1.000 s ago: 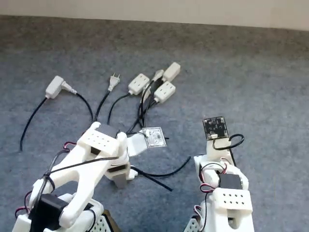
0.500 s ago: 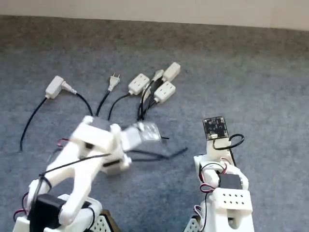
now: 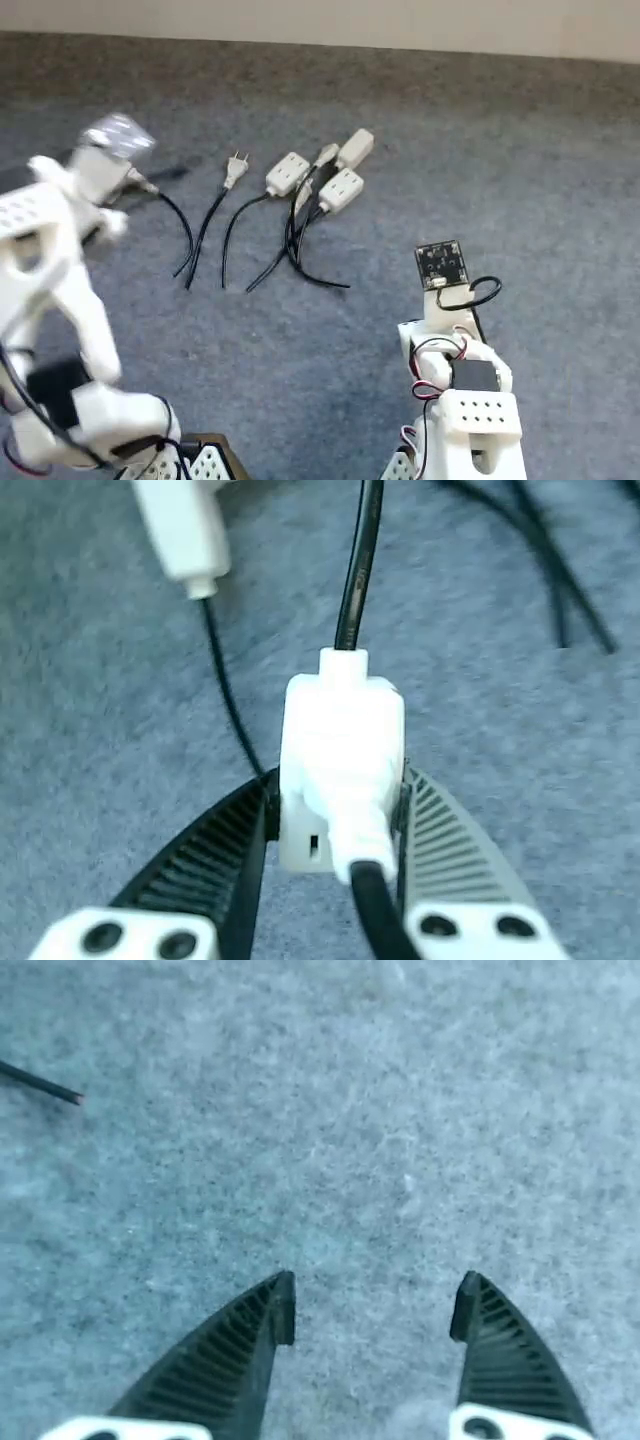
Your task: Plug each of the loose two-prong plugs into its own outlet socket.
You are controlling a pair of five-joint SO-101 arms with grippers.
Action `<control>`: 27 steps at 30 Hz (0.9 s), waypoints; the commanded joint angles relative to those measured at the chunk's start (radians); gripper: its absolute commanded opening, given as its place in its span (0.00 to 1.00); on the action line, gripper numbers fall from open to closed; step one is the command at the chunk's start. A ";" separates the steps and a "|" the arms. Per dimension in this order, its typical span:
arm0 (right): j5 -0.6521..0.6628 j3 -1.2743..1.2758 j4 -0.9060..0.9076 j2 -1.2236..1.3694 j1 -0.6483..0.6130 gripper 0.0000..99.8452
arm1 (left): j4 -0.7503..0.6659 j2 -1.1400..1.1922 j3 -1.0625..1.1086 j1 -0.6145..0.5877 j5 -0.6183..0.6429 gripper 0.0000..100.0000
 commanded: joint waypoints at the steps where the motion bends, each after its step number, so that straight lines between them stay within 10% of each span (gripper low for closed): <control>1: 0.009 -0.005 -0.018 -0.016 -0.013 0.25 | 0.017 0.260 -0.323 -0.128 -0.006 0.00; 15: 0.009 -0.004 -0.018 -0.016 -0.013 0.25 | 0.385 1.092 -1.494 -0.220 0.052 0.13; 20: 0.012 0.016 -0.018 -0.015 -0.015 0.25 | 0.390 1.214 -1.678 -0.239 0.120 0.32; 27: 0.012 0.016 -0.018 -0.015 -0.015 0.25 | 0.391 1.119 -1.724 -0.255 0.201 0.31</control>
